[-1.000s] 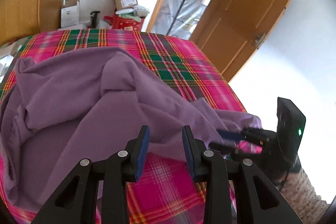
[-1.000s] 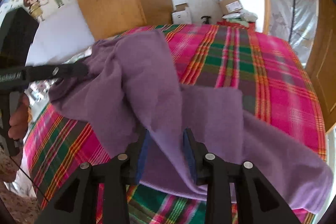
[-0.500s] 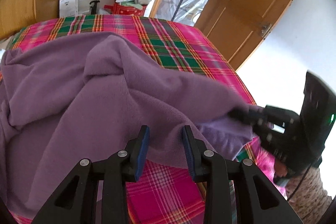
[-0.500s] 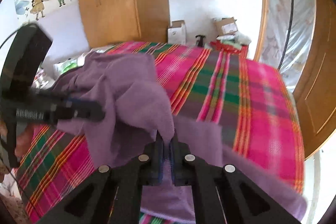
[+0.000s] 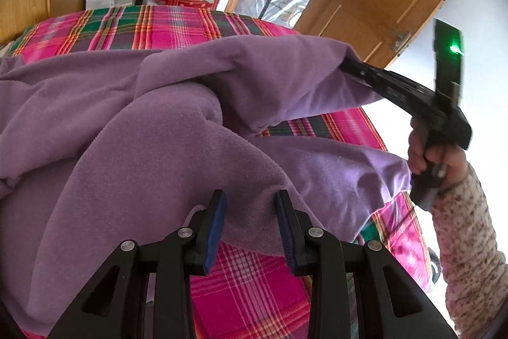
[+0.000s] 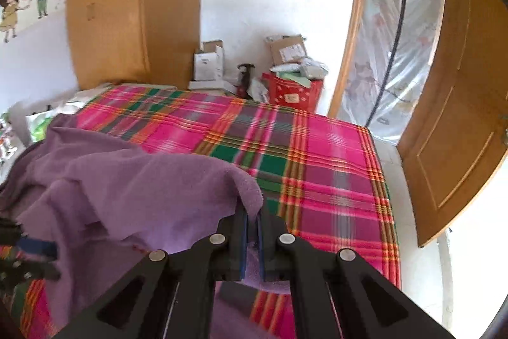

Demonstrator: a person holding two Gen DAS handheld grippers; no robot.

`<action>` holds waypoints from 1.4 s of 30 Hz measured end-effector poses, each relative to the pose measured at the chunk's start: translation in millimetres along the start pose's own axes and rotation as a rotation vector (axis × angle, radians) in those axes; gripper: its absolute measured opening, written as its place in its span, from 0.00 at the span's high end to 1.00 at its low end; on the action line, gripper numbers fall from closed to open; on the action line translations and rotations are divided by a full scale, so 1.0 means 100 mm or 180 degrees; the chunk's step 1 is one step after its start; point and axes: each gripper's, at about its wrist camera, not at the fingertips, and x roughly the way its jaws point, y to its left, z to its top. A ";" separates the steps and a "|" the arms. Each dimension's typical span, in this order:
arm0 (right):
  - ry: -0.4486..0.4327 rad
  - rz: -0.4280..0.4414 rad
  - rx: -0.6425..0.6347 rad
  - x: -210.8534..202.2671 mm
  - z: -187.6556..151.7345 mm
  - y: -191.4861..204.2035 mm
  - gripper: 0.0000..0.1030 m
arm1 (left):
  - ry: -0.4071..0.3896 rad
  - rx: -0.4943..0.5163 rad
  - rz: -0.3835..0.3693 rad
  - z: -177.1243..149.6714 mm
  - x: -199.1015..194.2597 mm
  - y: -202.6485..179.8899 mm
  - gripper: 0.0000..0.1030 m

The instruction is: Fold clothes

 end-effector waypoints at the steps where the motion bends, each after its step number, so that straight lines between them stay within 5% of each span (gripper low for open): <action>1: 0.0039 -0.0019 0.0020 0.07 0.01 -0.02 0.95 | 0.0009 -0.0004 -0.0010 0.00 0.01 0.01 0.67; 11: 0.0280 -0.0141 0.0160 0.37 -0.10 -0.17 0.91 | -0.0179 -0.0145 -0.0043 -0.08 -0.22 0.17 0.67; 16: 0.0140 0.0001 0.0410 0.01 -0.22 -0.25 0.59 | -0.0408 -0.0409 0.0194 -0.22 -0.61 0.47 0.67; 28: 0.0011 0.0677 0.0419 -0.95 -0.89 0.39 0.56 | -0.0764 -0.1287 0.0968 -0.95 -1.52 1.34 0.67; 34: 0.0084 0.0855 0.0189 -1.00 -1.17 0.90 0.51 | -0.0686 -0.1395 0.1143 -1.20 -1.53 1.50 0.60; 42: 0.0185 0.0833 0.0100 -0.89 -1.25 1.13 0.46 | -0.0831 -0.1130 0.1633 -1.20 -1.59 1.48 0.60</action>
